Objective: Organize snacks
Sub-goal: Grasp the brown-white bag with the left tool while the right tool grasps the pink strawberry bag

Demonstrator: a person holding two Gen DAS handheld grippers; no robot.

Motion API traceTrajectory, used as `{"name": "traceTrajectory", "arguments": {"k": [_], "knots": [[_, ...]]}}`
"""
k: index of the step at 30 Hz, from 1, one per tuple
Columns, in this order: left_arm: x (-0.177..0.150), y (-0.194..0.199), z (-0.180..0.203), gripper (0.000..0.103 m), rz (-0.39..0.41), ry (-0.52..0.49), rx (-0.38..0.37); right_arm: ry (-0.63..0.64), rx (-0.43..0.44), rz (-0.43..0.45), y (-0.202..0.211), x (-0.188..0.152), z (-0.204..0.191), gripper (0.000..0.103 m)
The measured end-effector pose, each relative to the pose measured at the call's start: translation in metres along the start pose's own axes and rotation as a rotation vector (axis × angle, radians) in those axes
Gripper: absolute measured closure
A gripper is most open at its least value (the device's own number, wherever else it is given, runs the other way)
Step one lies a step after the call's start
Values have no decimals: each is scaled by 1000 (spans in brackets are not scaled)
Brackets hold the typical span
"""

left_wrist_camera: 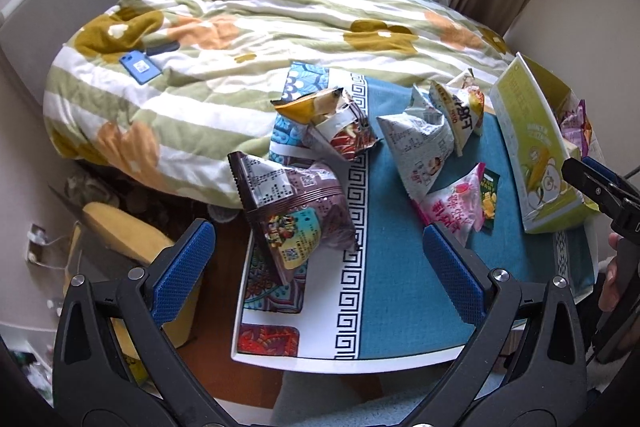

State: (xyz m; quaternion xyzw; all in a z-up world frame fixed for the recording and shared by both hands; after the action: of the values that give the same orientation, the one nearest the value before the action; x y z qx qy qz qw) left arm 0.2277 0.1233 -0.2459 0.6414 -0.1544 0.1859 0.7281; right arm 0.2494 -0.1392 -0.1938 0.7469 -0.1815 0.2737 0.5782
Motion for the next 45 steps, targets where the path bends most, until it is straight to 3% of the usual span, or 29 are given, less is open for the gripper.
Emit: {"name": "traceTrajectory", "arguments": {"k": [6, 13, 19, 26, 27, 29, 32, 45], "knots": [[-5, -57, -26, 0, -84, -43, -38, -29, -90, -79, -41, -31, -17, 1], [2, -94, -22, 0, -102, -25, -93, -60, -134, -177, -83, -61, -14, 1], [2, -117, -13, 0, -115, -39, -45, -38, -145, -220, -110, -73, -11, 1], [6, -123, -12, 1, -94, -54, 19, 16, -149, -225, -124, -79, -9, 1], [6, -123, -12, 3, -93, -60, 26, 31, -150, -225, -126, -80, -10, 1], [4, -123, -10, 17, -97, -75, 31, 67, -154, -222, -130, -80, -13, 1], [2, -122, -8, 20, -91, -85, 34, 126, -177, -214, -134, -80, -15, 1], [-11, -106, -9, 24, -96, -99, 42, 223, -185, -201, -150, -83, -19, 1]]}}
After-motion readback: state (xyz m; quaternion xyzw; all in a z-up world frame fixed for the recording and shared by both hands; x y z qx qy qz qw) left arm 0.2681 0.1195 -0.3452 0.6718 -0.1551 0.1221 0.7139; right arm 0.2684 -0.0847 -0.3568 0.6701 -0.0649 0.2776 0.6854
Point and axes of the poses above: each gripper's, at about its wrist camera, not at the fingertips, and y roughly against the way its jaws point, z to its right, x to its top, the point moved 9 cm from there along -y, roughly the way its jaws point, and after that the axes turned 1 degree about -z, right-handed, at the moved point
